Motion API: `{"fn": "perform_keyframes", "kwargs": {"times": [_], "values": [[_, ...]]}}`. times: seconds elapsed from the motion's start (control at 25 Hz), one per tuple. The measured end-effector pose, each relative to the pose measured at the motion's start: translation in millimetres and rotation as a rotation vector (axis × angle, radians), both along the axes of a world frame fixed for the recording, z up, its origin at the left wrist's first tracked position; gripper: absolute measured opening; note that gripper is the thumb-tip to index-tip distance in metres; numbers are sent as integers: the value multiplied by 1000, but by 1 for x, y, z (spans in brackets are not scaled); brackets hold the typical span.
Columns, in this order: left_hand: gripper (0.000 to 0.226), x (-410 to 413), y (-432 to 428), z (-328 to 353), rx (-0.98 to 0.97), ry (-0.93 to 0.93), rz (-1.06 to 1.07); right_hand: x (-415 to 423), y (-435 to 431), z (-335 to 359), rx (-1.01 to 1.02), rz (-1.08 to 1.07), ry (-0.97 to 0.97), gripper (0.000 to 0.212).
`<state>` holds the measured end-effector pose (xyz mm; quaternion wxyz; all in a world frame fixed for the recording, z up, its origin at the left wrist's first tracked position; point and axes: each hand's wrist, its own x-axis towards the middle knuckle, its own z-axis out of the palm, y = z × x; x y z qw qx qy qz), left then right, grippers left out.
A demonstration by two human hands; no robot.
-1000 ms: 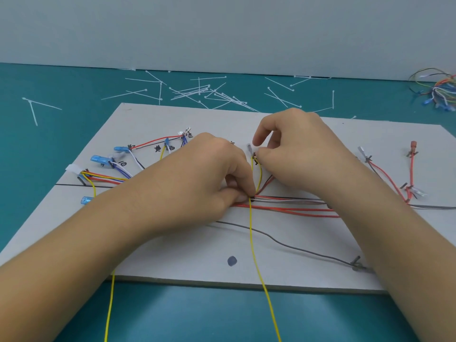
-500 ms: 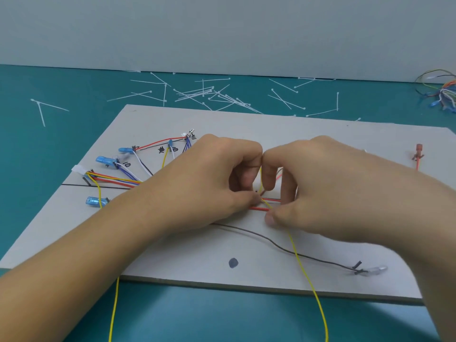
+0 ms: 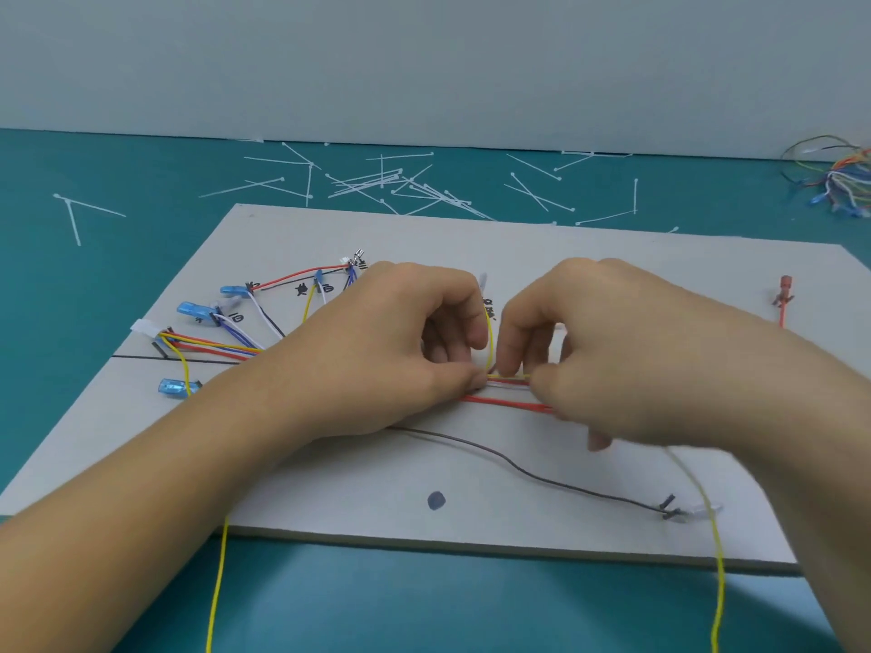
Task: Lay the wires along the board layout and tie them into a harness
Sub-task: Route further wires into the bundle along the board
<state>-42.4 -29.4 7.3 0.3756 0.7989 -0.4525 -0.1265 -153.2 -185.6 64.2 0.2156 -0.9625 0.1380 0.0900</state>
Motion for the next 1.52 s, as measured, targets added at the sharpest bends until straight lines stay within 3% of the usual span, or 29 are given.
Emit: {"fn": "perform_keyframes", "kwargs": {"times": [0.32,0.88,1.32,1.52], "values": [[12,2,0,1,42,-30,-26,-7,-46,-6,333,-91,-60,30],[9,-1,1,1,80,-36,-32,-18,-77,-5,179,-122,130,17],[16,1,2,0,76,-147,-78,-20,-79,-5,67,-85,54,18],[14,2,0,1,57,-163,-102,-20,-76,-2,-101,44,60,16]]}}
